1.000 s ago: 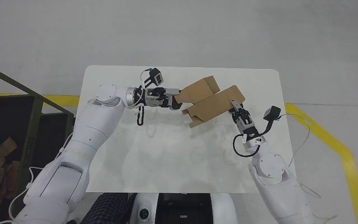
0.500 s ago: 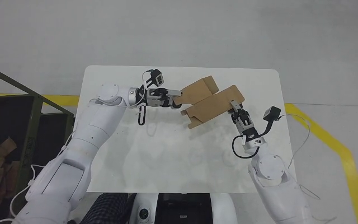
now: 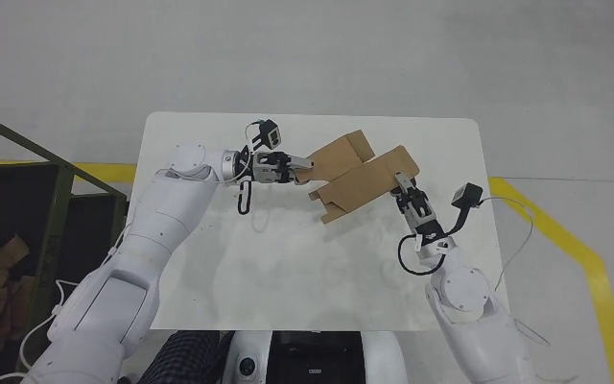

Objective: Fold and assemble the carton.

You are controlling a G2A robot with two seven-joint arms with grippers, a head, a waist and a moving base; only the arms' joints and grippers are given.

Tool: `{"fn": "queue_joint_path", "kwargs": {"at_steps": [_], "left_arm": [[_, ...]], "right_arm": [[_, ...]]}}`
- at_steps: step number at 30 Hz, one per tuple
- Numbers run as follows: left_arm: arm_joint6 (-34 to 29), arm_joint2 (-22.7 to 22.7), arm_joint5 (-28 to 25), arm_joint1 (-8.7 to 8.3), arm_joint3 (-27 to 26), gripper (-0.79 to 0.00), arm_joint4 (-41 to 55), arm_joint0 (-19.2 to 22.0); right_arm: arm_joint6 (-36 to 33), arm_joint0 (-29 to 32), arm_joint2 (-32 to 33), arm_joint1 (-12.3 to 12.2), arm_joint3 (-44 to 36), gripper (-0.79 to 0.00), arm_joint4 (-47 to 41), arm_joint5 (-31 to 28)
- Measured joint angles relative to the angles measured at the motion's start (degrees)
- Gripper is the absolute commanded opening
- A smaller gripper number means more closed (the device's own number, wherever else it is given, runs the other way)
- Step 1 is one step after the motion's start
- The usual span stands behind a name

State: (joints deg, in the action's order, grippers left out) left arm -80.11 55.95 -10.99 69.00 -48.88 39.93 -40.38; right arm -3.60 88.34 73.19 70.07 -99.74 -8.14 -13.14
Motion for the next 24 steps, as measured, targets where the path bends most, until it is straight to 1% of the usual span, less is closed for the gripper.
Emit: {"fn": "queue_joint_path", "kwargs": {"at_steps": [8, 9, 10, 11, 14, 21, 24], "left_arm": [[-0.2, 0.0, -0.1, 0.24, 0.4, -0.748, -0.2, 0.1], [-0.2, 0.0, -0.1, 0.26, 0.5, -0.754, -0.2, 0.1], [-0.2, 0.1, -0.1, 0.29, 0.5, -0.76, -0.3, 0.1], [-0.3, 0.1, -0.1, 0.31, 0.5, -0.763, -0.3, 0.0], [-0.4, 0.1, -0.1, 0.35, 0.6, -0.785, -0.5, 0.0], [-1.2, 1.0, -0.3, -0.01, 0.2, -0.785, -1.8, 0.1], [-2.3, 1.5, -0.2, -0.32, -0.3, -0.785, -2.8, 0.3]], "right_arm": [[-0.4, 0.4, 0.3, 0.2, -0.5, -0.785, 0.2, 0.0], [-0.4, 0.4, 0.4, 0.2, -0.5, -0.656, 0.2, -0.1], [-0.5, 0.5, 0.4, 0.3, -0.5, -0.422, 0.1, -0.2], [-0.6, 0.5, 0.4, 0.3, -0.5, 0.0, 0.0, -0.2], [-0.8, 0.7, 0.8, 0.4, -0.5, 0.0, -0.7, -0.1], [-2.5, 0.8, 2.9, 0.3, 0.6, 0.0, -2.8, 0.0], [-4.5, 0.6, 4.0, 0.2, 1.6, 0.0, -3.5, 0.5]]}}
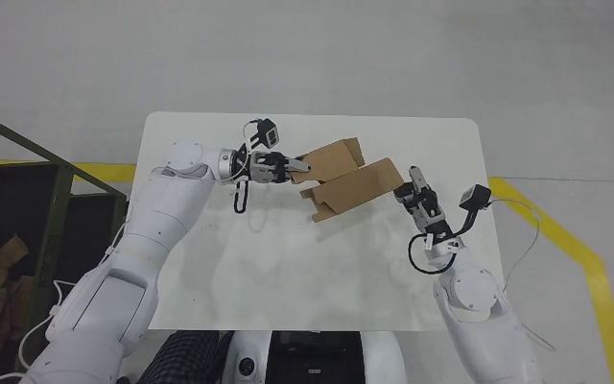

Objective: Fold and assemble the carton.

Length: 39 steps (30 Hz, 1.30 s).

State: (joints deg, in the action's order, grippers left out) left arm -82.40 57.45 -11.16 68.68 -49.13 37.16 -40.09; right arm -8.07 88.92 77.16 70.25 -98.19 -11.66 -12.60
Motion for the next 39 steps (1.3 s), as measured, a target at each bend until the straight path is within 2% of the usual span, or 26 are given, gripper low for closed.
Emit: {"fn": "queue_joint_path", "kwargs": {"at_steps": [5, 10, 16, 20, 25, 29, 35, 39], "left_arm": [[-3.2, 0.3, 0.7, -0.41, -0.6, -0.785, -1.5, 0.5], [-5.7, -0.6, 0.8, -0.5, -1.2, -0.785, -2.1, 1.0], [-5.6, -4.3, -1.2, -0.99, -3.8, -0.767, -1.7, 1.3], [-5.6, -7.9, -3.3, -1.88, -5.6, -0.745, -0.7, 2.1], [-5.6, -12.7, -5.1, -3.25, -6.9, -0.785, 1.7, 3.6], [-5.6, -16.3, -5.1, -4.52, -7.9, -0.785, 4.4, 5.2], [-5.6, -20.3, -5.1, -6.39, -9.3, -0.785, 7.8, 7.7], [-5.6, -22.6, -5.1, -7.48, -9.9, -0.785, 10.0, 8.9]], "right_arm": [[-6.7, -1.8, 2.5, -0.5, 3.2, 0.0, -1.1, 1.2], [-13.8, -3.1, 5.0, -1.0, 5.5, 0.0, -3.1, -0.6], [-29.8, -6.2, 6.7, -1.7, 9.6, 0.0, -10.8, -2.2], [-38.6, -8.5, 7.2, -2.2, 11.6, 0.0, -13.5, -2.3], [-49.4, -10.6, 6.8, -2.6, 13.3, 0.0, -17.6, -2.9], [-57.3, -13.1, 6.0, -2.8, 16.1, 0.0, -20.0, -4.1], [-66.2, -15.5, 5.1, -3.1, 18.9, 0.0, -22.5, -6.2], [-69.4, -16.6, 4.7, -3.2, 20.8, 0.0, -24.7, -7.9]]}}
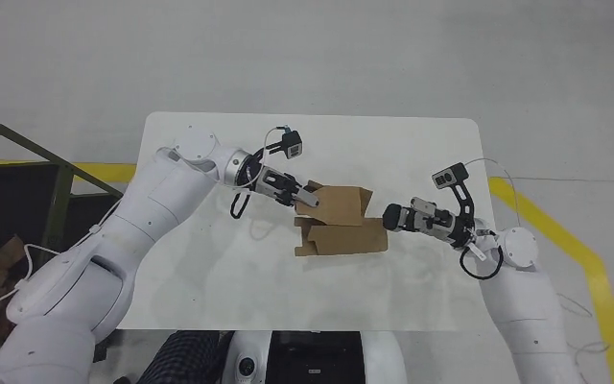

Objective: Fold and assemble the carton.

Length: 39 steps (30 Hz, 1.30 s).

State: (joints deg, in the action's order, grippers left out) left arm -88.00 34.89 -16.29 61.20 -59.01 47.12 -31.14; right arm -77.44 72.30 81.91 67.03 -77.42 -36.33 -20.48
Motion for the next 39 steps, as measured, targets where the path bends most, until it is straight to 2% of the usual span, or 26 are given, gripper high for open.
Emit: {"fn": "queue_joint_path", "kwargs": {"at_steps": [8, 17, 24, 29, 33, 39], "left_arm": [[0.0, -4.2, 0.0, -1.29, -0.7, -0.785, 4.1, 1.4], [0.0, -6.3, 0.0, -1.58, -0.8, -0.785, 5.5, 1.9], [0.0, -7.4, 0.0, -1.25, -0.9, -0.785, 6.2, 2.2], [0.0, -7.7, 0.0, -1.09, -0.5, -0.785, 6.7, 2.4], [0.0, -7.6, 0.0, -1.04, 0.1, -0.785, 6.9, 2.5], [0.0, -7.3, 0.0, -1.03, 0.4, -0.785, 6.8, 2.5]], "right_arm": [[-3.9, -3.6, -4.1, 0.6, 3.9, 0.0, -3.9, -1.1], [-6.0, -6.2, -8.4, 1.4, 5.6, 0.0, -8.1, -0.3], [-6.1, -7.4, -10.3, 1.8, 6.8, -0.139, -9.1, -0.3], [-5.9, -7.9, -11.1, 1.9, 7.5, -0.191, -9.4, -0.5], [-5.8, -7.9, -10.8, 1.8, 7.9, -0.191, -9.4, -0.5], [-4.8, -7.2, -9.4, 1.3, 8.9, -0.105, -7.9, -1.6]]}}
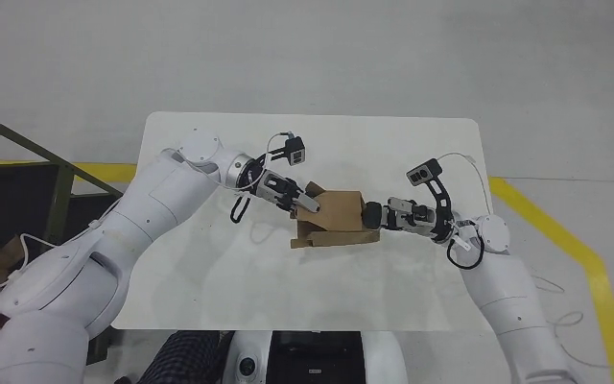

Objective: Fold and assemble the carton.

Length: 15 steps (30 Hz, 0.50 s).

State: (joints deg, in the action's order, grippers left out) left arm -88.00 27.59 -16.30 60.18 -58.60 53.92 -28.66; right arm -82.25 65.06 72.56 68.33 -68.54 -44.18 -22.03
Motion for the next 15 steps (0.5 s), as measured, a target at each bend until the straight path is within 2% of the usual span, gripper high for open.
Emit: {"fn": "queue_joint_path", "kwargs": {"at_steps": [15], "left_arm": [[0.0, 0.6, 0.0, 0.19, 0.2, -0.785, -0.9, -0.4]], "right_arm": [[-0.1, 2.5, 2.9, -1.2, -3.7, -0.074, 0.7, 0.1]]}}
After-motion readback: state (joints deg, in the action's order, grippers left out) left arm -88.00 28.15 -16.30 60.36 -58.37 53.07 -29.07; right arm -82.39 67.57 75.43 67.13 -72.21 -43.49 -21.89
